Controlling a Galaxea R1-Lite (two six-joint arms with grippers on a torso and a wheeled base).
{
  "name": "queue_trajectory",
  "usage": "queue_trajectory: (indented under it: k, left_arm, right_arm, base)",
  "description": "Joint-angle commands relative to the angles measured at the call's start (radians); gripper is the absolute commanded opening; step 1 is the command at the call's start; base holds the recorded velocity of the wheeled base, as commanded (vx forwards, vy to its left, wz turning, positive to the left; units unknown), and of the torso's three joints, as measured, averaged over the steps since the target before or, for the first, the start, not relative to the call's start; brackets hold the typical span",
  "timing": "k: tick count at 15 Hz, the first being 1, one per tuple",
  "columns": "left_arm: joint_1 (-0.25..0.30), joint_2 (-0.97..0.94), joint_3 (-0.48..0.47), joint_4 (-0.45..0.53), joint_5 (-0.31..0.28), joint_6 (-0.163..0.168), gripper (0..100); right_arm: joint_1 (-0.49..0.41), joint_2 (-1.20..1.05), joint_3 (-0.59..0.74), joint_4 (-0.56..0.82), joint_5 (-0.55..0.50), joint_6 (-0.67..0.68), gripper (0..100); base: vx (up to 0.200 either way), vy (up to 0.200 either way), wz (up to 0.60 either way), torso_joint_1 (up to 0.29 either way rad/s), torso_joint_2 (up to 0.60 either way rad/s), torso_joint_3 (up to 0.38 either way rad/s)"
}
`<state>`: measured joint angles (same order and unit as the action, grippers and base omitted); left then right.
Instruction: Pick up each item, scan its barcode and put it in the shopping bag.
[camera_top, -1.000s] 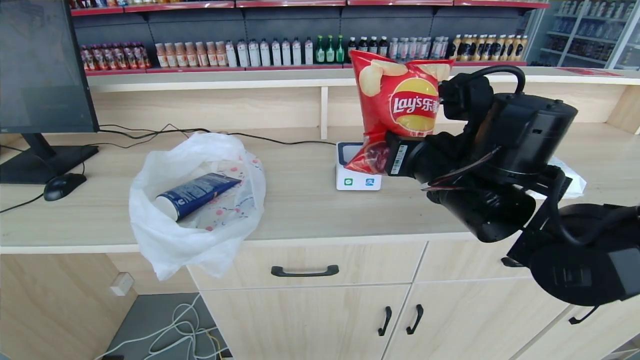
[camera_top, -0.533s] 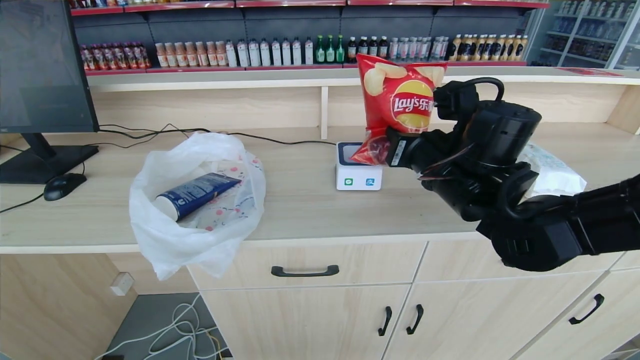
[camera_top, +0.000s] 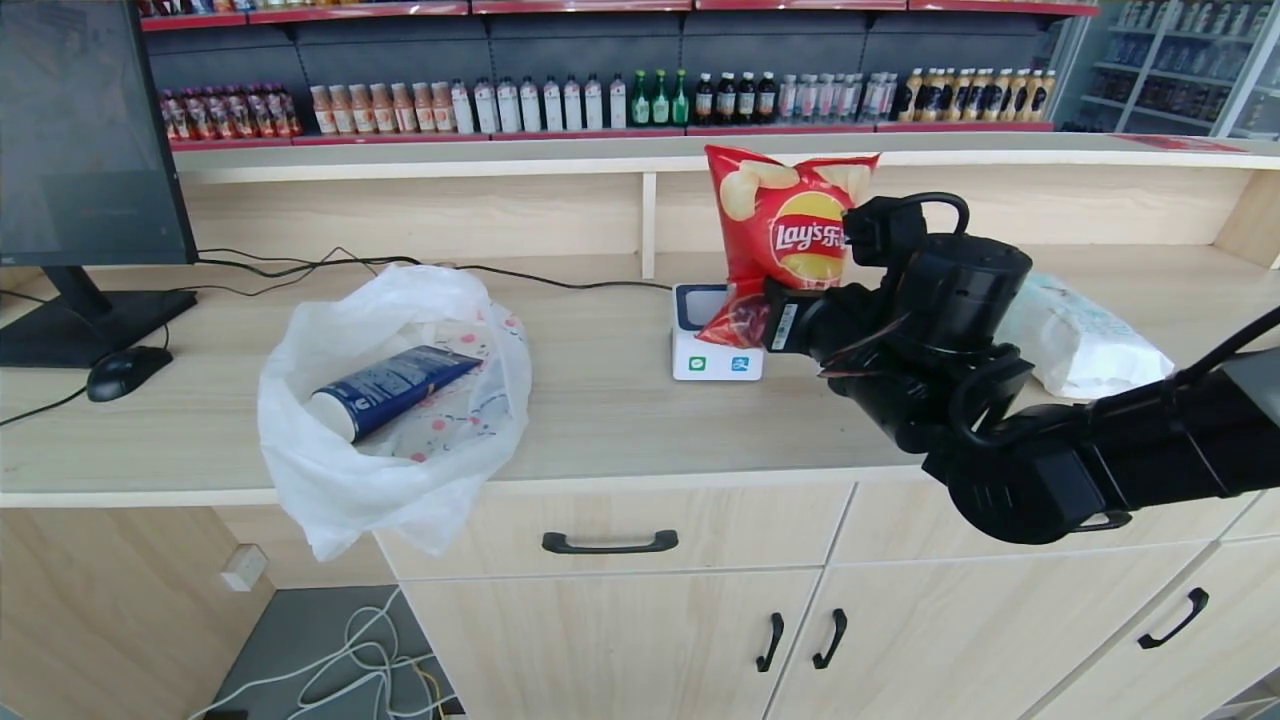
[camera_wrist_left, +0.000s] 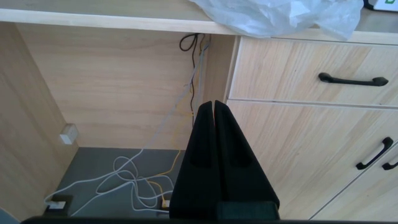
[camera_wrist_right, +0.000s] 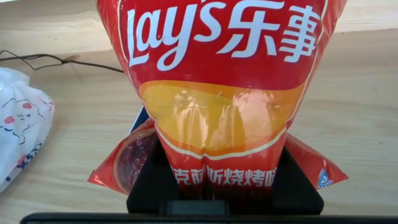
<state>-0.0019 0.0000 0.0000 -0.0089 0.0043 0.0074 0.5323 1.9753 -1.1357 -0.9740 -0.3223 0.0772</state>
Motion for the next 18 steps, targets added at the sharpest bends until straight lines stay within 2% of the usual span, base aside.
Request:
queue_trajectory:
  k: [1,16,18]
  left_arm:
    - [0.000,0.000,0.000,0.000,0.000,-0.001,0]
    - [0.000,0.000,0.000,0.000,0.002,0.000,0]
    - [0.000,0.000,0.000,0.000,0.002,-0.001,0]
  right_arm:
    - [0.000,0.004,-0.001,0.000,0.000,-0.001,0]
    - [0.014,0.004,-0.009,-0.002,-0.003,-0.010,0]
    - [0.018,0.005,-0.004,-0.037,-0.007,-0.011,0]
  base:
    - [0.000,0.000,0.00,0.000,0.00,0.000]
    - [0.000,0.000,0.00,0.000,0.00,0.000]
    - [0.000,0.000,0.00,0.000,0.00,0.000]
